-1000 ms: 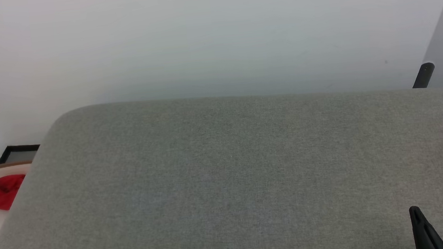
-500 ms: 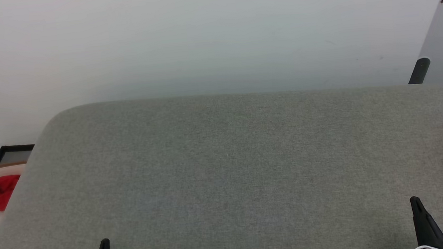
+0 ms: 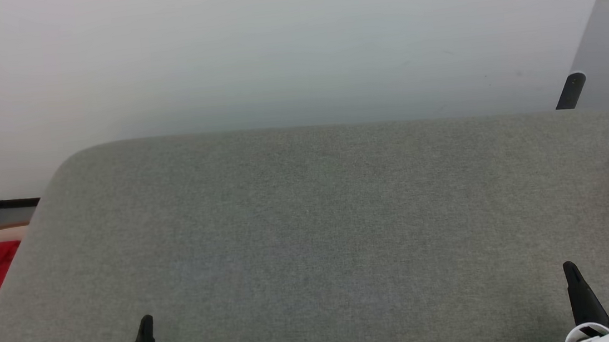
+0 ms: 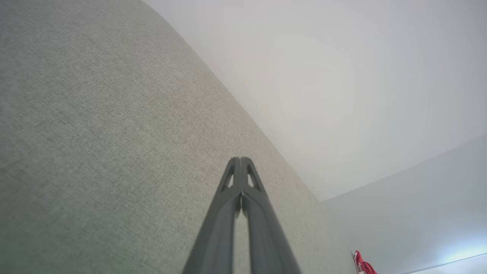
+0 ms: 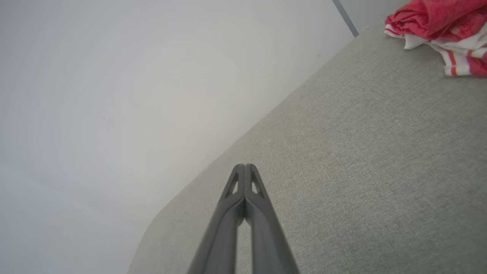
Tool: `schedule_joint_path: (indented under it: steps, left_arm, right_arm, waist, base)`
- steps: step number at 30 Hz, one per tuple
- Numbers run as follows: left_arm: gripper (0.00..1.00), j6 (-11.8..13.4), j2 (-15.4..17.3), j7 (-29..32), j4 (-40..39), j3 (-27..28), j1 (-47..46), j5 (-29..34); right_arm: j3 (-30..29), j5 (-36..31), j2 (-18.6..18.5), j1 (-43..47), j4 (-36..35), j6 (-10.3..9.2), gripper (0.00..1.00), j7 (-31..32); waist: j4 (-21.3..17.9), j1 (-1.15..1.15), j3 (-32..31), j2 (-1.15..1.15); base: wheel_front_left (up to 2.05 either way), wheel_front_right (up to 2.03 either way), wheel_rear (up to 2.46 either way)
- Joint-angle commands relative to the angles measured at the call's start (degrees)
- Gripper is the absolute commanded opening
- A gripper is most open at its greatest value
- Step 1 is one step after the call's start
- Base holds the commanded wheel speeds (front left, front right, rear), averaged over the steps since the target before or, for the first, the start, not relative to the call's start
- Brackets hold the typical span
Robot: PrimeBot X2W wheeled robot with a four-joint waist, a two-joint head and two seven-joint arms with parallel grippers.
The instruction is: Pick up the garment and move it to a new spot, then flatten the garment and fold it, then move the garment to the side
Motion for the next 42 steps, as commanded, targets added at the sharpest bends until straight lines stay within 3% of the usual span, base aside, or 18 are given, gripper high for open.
schedule_joint_path:
  steps: [1, 42]
  left_arm:
    - [0.0, -0.08, 0.12, 0.28, -0.5, 0.39, -1.47, -1.44]
    - [0.0, -0.13, -3.15, 6.6, -0.01, 2.26, -6.05, -21.93]
  right_arm:
    - [-0.21, 1.82, -0.3, -1.75, -0.33, -0.02, 0.0, 0.39]
    - [-1.28, 27.43, -0.24, -7.22, 3.42, -0.03, 0.0, 6.52]
  waist:
    - [-0.07, 0.0, 0.06, 0.0]
    - [-2.14, 0.0, 1.77, 0.0]
  base:
    - [0.0, 0.0, 0.0]
    - [0.0, 0.0, 0.0]
